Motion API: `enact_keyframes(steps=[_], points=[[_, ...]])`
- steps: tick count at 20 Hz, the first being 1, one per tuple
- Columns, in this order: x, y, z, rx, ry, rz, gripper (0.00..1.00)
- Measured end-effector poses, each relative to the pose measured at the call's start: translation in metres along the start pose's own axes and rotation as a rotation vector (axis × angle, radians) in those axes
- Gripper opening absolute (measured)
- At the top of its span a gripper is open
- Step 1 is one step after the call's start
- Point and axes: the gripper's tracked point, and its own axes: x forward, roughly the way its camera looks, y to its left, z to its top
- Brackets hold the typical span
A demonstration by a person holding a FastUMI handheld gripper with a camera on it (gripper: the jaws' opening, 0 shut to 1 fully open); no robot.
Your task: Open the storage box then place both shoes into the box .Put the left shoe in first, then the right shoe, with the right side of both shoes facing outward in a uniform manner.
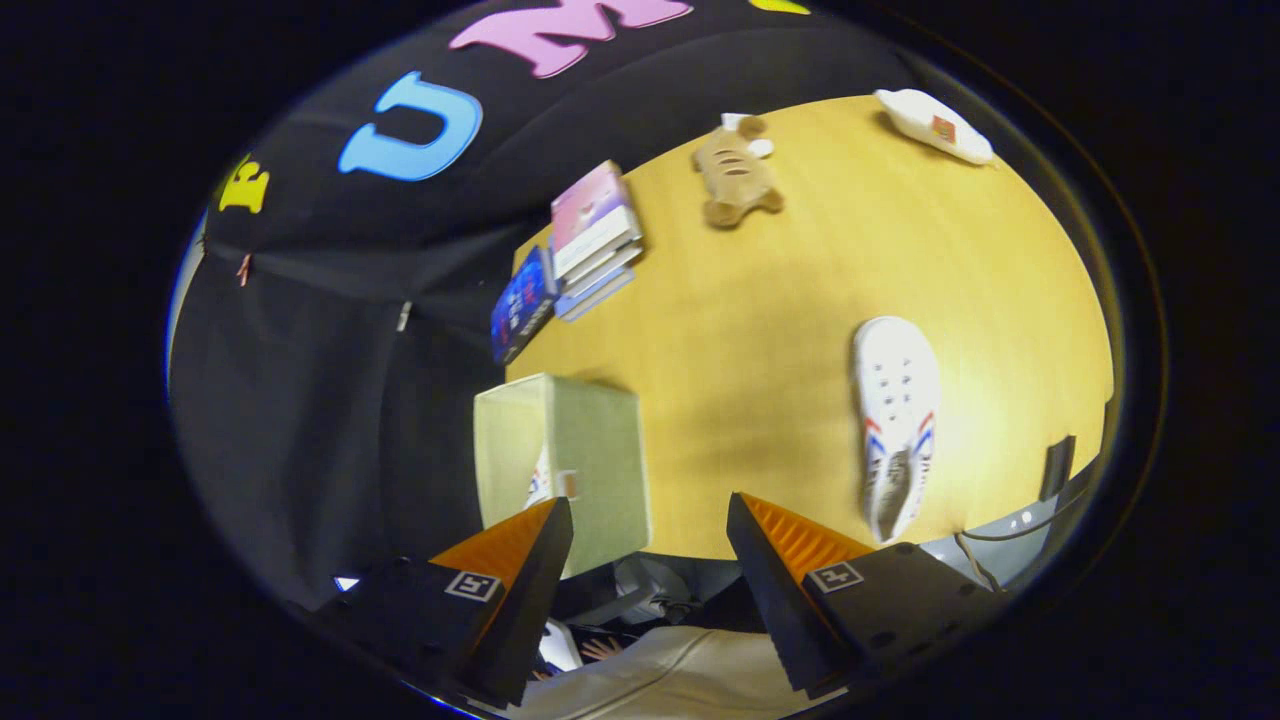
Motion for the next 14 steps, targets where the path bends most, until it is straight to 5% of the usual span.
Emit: enact_keyframes(steps=[8, 14], points=[[0.025, -0.173, 0.014, 0.022, 0.025, -0.295, 0.95], [0.066, -0.23, 0.01, 0.005, 0.105, -0.367, 0.95]])
